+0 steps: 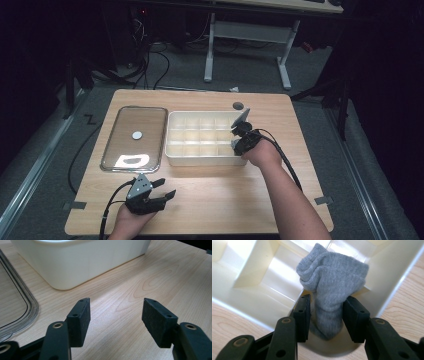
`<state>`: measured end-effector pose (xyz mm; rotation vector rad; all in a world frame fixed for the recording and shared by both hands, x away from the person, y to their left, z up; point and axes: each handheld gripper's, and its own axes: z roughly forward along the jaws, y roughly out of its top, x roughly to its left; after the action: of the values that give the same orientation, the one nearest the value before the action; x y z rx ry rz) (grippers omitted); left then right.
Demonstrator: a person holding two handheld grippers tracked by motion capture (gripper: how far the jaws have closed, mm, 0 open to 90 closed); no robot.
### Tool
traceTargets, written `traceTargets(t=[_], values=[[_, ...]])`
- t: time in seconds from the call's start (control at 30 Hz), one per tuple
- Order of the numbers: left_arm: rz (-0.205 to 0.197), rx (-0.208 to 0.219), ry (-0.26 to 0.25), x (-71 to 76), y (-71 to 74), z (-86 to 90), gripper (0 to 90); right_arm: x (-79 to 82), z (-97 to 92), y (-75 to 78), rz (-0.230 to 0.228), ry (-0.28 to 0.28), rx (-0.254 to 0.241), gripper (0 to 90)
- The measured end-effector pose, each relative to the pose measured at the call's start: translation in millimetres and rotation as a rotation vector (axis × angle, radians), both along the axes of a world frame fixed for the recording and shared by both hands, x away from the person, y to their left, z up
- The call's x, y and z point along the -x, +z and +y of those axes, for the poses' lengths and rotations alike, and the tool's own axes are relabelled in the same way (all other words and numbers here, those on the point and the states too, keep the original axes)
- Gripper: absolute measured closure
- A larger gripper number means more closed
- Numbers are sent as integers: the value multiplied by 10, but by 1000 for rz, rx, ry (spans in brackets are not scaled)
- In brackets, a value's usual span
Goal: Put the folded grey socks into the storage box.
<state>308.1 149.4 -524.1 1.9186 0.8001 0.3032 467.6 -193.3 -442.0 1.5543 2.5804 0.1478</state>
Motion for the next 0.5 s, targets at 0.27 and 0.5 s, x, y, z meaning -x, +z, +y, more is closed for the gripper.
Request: traceTargets(t=[0.27, 0.5], values=[[18, 6, -15, -7, -7, -13, 431, 59, -54, 207, -47, 14, -60, 584], [17, 6, -23, -1, -6, -13, 455, 1, -112, 341, -65, 6, -82, 621]])
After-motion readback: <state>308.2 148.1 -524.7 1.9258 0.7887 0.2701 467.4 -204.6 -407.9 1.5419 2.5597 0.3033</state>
